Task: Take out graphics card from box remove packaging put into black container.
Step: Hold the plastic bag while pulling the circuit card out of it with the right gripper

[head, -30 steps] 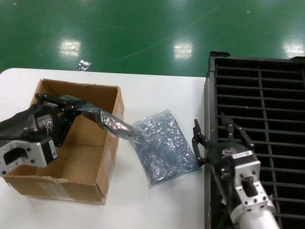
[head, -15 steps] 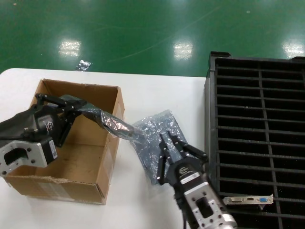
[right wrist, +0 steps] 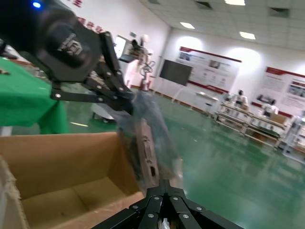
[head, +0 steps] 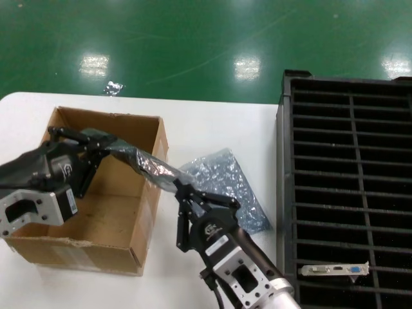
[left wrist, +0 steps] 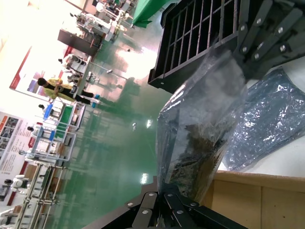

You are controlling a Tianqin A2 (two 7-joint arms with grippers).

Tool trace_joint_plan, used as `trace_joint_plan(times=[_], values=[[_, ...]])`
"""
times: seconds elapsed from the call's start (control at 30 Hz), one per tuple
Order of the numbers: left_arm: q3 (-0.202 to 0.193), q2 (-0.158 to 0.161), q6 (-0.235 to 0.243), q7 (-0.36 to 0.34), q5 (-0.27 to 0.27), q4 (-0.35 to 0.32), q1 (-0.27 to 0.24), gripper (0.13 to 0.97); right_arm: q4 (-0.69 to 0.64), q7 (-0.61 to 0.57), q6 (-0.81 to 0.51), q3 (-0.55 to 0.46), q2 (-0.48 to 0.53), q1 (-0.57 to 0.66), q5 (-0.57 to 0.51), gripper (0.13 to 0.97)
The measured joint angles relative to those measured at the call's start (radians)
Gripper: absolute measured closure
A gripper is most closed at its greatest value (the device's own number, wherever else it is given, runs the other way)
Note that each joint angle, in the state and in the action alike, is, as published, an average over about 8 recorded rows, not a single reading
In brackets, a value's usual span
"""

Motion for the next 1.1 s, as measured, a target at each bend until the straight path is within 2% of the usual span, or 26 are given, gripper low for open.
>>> trace_joint_plan(times=[0.53, 0.87, 1.1], values=[[0.0, 0.0, 0.0, 0.0, 0.0, 0.0, 0.0, 0.958, -0.049, 0.016, -0.023, -0.083, 0.072, 0.137, 0.09, 0.962], [0.0, 0.0, 0.0, 0.0, 0.0, 0.0, 0.0, 0.958, -0.117, 0.159, -0.148, -0.127, 0.133, 0.262, 0.091, 0.962], [0.0, 0.0, 0.0, 0.0, 0.0, 0.0, 0.0, 0.958, -0.15, 0.262, -0.225, -0.105, 0.159, 0.313, 0.048, 0.962]])
